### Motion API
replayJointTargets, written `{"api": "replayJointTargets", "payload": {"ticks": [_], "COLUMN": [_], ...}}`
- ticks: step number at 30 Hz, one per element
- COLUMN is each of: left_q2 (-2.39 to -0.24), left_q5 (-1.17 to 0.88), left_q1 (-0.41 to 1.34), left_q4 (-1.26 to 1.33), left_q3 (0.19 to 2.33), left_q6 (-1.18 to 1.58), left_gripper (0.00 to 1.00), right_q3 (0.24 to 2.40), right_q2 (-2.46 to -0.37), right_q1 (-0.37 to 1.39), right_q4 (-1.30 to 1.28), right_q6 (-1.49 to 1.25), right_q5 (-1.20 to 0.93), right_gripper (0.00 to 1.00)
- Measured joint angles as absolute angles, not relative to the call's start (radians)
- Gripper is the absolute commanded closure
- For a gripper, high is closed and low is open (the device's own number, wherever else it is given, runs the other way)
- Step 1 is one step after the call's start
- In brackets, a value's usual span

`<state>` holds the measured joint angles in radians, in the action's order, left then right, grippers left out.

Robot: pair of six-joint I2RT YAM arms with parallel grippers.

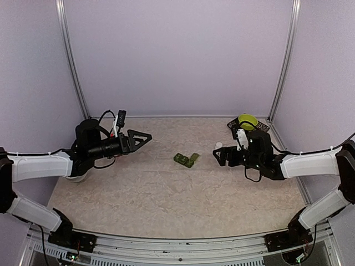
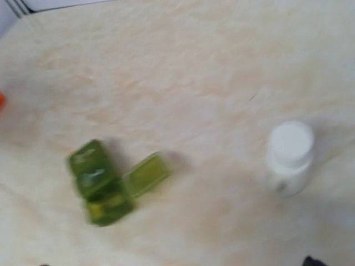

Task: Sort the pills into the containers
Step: Place the pill container at the center of the board, then pick up the pill bottle from the center of the board.

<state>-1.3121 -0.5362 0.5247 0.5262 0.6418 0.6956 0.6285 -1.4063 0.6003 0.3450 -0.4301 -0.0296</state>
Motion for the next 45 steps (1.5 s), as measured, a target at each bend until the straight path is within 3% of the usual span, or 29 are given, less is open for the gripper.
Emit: {"api": "replayJointTargets", "payload": {"ticks": [3, 6, 13, 21, 29, 32, 34, 40, 45], "left_q2": [-1.302, -1.261, -1.135, -1.150, -1.161, -1.159, -1.157, -1.147, -1.145], "left_q5": [-0.463, -0.355, -0.084, 0.041, 0.090, 0.096, 0.101, 0.113, 0.113], "left_q1": [0.575, 0.620, 0.665, 0.660, 0.674, 0.674, 0.674, 0.674, 0.674], "left_q4": [0.459, 0.412, 0.396, 0.336, 0.305, 0.305, 0.304, 0.304, 0.298], "left_q3": [0.706, 0.741, 0.717, 0.715, 0.723, 0.723, 0.723, 0.723, 0.723], "left_q6": [0.626, 0.547, 0.449, 0.410, 0.391, 0.390, 0.389, 0.388, 0.388], "left_gripper": [0.01, 0.01, 0.01, 0.01, 0.01, 0.01, 0.01, 0.01, 0.01], "right_q3": [0.623, 0.623, 0.654, 0.776, 0.902, 0.936, 0.948, 0.965, 0.965], "right_q2": [-1.444, -1.499, -1.684, -1.833, -1.948, -1.978, -1.989, -1.999, -1.997], "right_q1": [0.600, 0.596, 0.509, 0.468, 0.468, 0.468, 0.468, 0.468, 0.468], "right_q4": [0.402, 0.455, 0.541, 0.565, 0.536, 0.516, 0.506, 0.475, 0.472], "right_q6": [-0.292, -0.214, -0.162, -0.149, -0.131, -0.124, -0.118, -0.112, -0.109], "right_q5": [0.043, 0.085, 0.086, -0.006, -0.045, -0.038, -0.029, -0.002, -0.004], "right_gripper": [0.09, 0.21, 0.21, 0.22, 0.32, 0.49, 0.51, 0.75, 0.77]}}
